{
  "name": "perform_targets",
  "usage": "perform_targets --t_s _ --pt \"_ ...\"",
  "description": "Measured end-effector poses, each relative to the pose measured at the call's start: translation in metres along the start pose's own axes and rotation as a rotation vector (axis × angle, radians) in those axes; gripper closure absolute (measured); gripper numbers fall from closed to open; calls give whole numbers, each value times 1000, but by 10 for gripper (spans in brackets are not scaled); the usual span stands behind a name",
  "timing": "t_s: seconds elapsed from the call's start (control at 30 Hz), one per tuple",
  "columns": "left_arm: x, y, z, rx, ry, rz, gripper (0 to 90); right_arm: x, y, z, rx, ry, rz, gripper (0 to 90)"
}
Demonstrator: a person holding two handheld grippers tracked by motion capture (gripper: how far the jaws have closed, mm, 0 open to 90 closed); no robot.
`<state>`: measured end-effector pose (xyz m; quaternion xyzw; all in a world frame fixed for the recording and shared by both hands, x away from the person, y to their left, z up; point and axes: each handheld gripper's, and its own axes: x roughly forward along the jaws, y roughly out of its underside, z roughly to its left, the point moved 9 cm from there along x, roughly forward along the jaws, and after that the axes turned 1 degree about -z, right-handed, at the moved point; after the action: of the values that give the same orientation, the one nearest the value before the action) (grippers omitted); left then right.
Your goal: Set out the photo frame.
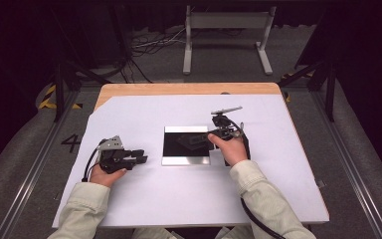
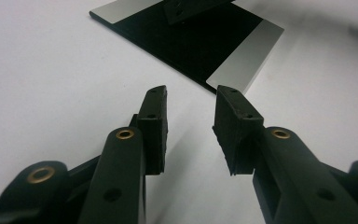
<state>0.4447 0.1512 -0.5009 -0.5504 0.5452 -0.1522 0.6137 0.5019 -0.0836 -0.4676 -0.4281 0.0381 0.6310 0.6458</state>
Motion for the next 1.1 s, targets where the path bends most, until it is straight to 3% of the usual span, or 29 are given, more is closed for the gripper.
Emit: perform_targets --t_s 0.27,0.5,0.6,0.7,0.93,1.1 --pt "0 0 0 -1 3 1 663 -1 0 -2 67 -46 3 601" --pt "0 0 0 -1 4 1 663 -6 0 2 64 -61 14 658" --pt "0 0 0 -2 5 2 663 -9 0 6 45 -72 17 691" --pt "0 0 0 -1 4 3 662 -14 2 12 -5 -55 42 708" --pt "0 0 0 2 5 2 662 -24 12 25 -69 -66 97 767" --pt "0 0 0 -1 5 4 662 -29 20 29 -92 -89 123 810"
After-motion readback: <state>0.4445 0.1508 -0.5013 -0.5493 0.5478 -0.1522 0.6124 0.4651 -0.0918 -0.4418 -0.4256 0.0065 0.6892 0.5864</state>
